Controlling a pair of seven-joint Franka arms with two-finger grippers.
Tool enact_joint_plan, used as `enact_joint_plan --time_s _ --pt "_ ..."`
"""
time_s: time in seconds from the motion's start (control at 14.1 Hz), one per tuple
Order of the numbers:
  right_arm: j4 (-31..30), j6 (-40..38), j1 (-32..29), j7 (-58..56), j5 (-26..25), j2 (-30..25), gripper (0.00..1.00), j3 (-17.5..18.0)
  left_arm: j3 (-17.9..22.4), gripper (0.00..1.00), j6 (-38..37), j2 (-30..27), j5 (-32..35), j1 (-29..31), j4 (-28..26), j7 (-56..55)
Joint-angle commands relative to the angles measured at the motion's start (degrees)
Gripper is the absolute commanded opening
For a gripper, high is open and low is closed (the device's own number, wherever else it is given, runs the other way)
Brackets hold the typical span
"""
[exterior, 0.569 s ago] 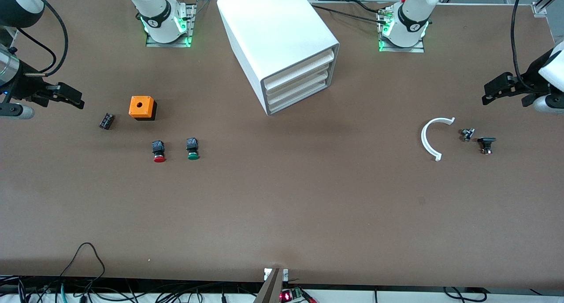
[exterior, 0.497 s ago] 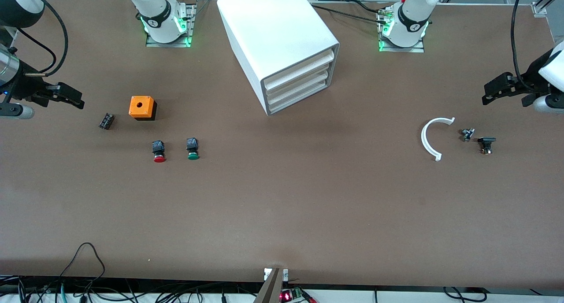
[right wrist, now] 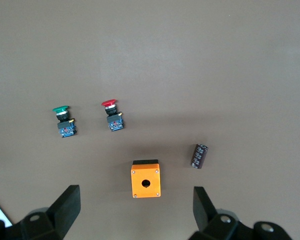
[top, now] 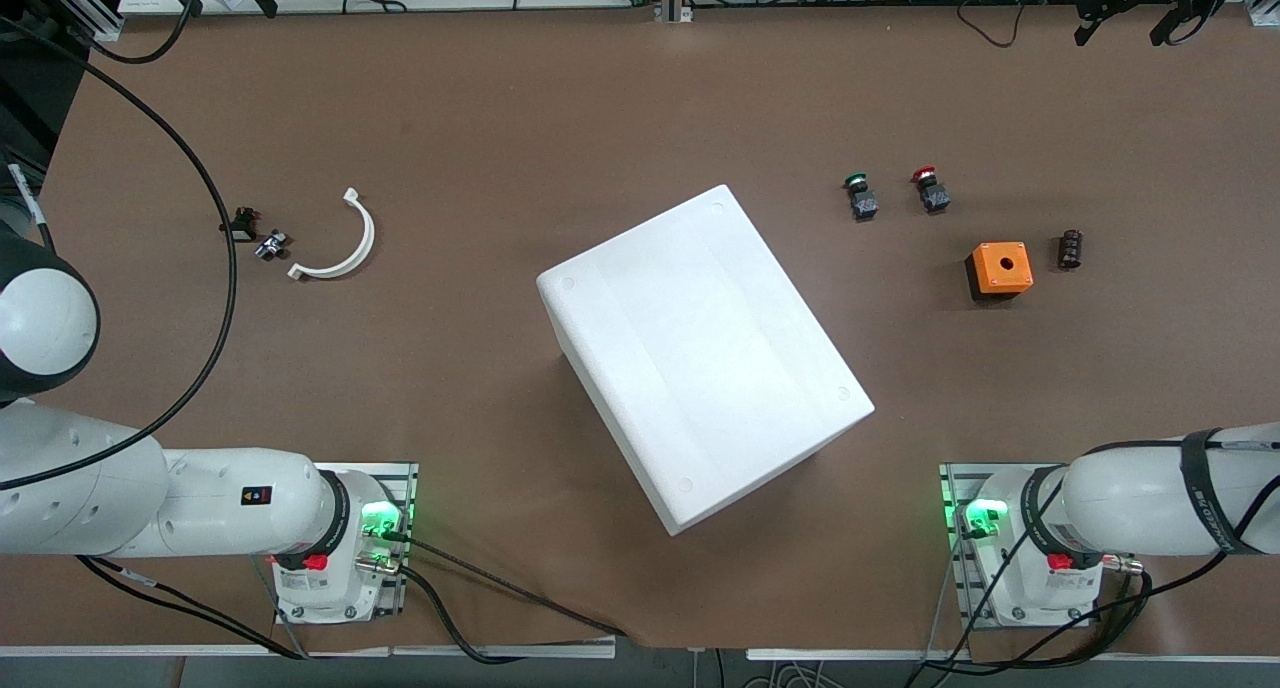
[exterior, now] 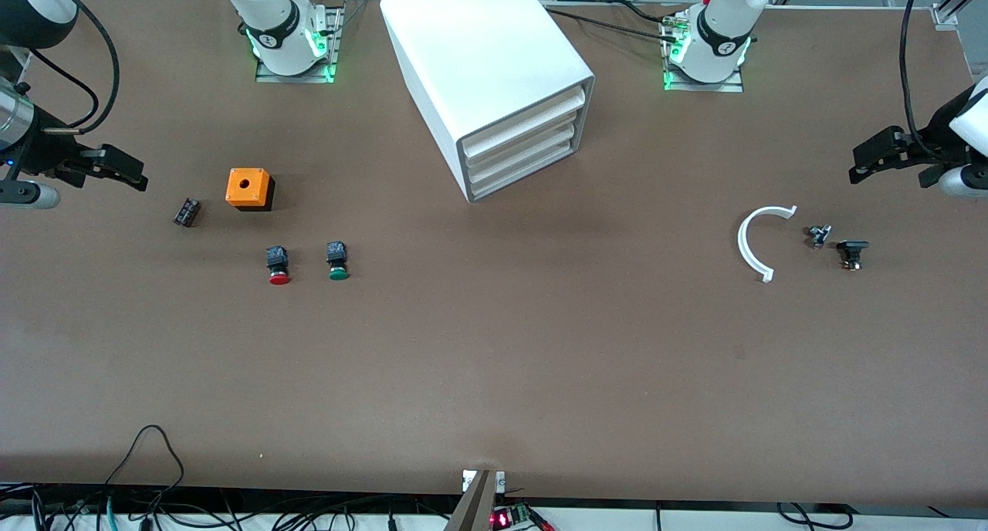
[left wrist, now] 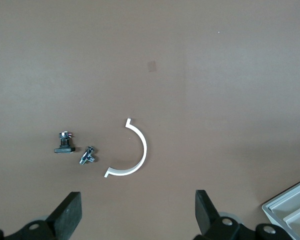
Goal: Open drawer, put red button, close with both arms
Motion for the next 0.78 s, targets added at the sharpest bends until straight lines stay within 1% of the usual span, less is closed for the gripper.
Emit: enact_joint_plan --time_s 0.0,0.43,0.57,0.71 --pt "-0.58 0.41 -0.03 -0.35 0.48 -0.92 1.0 0.23 -0.28 1.0 0.01 1.37 0.44 0.13 1.74 1.48" --pt "-0.58 2.08 -0.03 -0.26 0.92 0.48 1.0 0.23 -0.9 1.0 0.1 2.07 0.35 -0.66 1.66 1.48" --pt "-0.58 2.87 -0.03 -0.26 1.18 1.79 1.0 0.23 -1.43 1.0 1.15 5.75 -0.09 -0.75 1.74 1.65" --pt "-0.58 3.92 0.05 -0.26 2.05 2.94 1.0 0.23 -1.86 1.0 0.72 6.38 -2.11 -0.83 2.53 0.78"
